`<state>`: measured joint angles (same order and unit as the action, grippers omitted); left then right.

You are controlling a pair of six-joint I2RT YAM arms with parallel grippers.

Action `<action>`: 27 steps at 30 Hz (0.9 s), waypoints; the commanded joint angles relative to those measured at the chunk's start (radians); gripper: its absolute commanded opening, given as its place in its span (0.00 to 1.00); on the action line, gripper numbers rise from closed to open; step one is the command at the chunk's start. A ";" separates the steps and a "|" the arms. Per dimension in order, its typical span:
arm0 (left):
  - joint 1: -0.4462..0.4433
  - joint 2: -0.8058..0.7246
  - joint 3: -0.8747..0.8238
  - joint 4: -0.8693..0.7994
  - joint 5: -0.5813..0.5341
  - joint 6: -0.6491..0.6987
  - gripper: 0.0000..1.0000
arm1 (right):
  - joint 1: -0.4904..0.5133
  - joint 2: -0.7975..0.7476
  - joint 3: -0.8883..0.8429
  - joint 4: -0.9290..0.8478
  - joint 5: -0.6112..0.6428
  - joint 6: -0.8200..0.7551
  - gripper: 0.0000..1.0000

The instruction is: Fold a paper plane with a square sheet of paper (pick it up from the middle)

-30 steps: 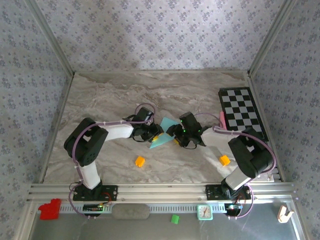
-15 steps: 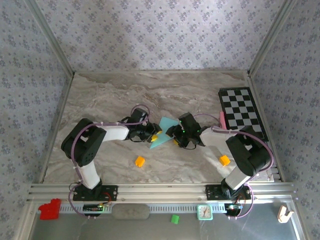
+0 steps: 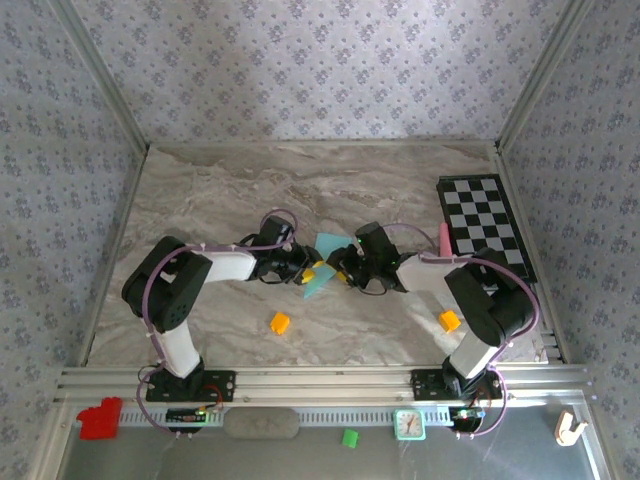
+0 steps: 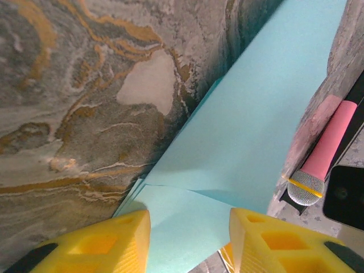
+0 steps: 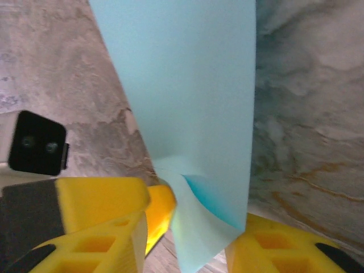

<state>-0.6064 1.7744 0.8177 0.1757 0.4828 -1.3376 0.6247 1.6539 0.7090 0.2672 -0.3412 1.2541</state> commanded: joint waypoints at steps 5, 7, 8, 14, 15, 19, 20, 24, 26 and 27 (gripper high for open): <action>0.019 0.014 -0.036 -0.103 -0.042 -0.001 0.42 | -0.001 -0.027 -0.035 0.038 -0.011 -0.031 0.34; 0.020 0.013 -0.040 -0.104 -0.044 0.000 0.42 | -0.004 -0.033 -0.046 0.045 -0.009 -0.037 0.33; 0.022 0.013 -0.040 -0.104 -0.044 0.000 0.42 | -0.007 -0.035 -0.051 0.050 -0.008 -0.041 0.32; 0.022 0.008 -0.045 -0.106 -0.045 0.004 0.42 | -0.022 -0.049 -0.068 0.096 -0.011 -0.077 0.26; 0.023 0.008 -0.045 -0.107 -0.044 0.005 0.42 | -0.026 -0.050 -0.068 0.098 -0.012 -0.082 0.25; 0.024 0.007 -0.043 -0.110 -0.044 0.008 0.42 | -0.045 -0.045 -0.069 0.095 -0.014 -0.081 0.23; 0.024 0.007 -0.042 -0.111 -0.043 0.009 0.42 | -0.051 -0.042 -0.069 0.096 -0.018 -0.079 0.23; 0.024 0.007 -0.038 -0.116 -0.041 0.015 0.42 | -0.062 -0.028 -0.065 0.101 -0.032 -0.081 0.19; 0.023 0.008 -0.031 -0.124 -0.039 0.020 0.42 | -0.065 -0.023 -0.058 0.092 -0.036 -0.086 0.17; 0.024 0.008 -0.027 -0.125 -0.036 0.022 0.42 | -0.066 -0.020 -0.047 0.062 -0.034 -0.093 0.15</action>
<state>-0.6018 1.7744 0.8143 0.1802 0.4908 -1.3361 0.5640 1.6257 0.6514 0.3477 -0.3607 1.1851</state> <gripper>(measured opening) 0.422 0.159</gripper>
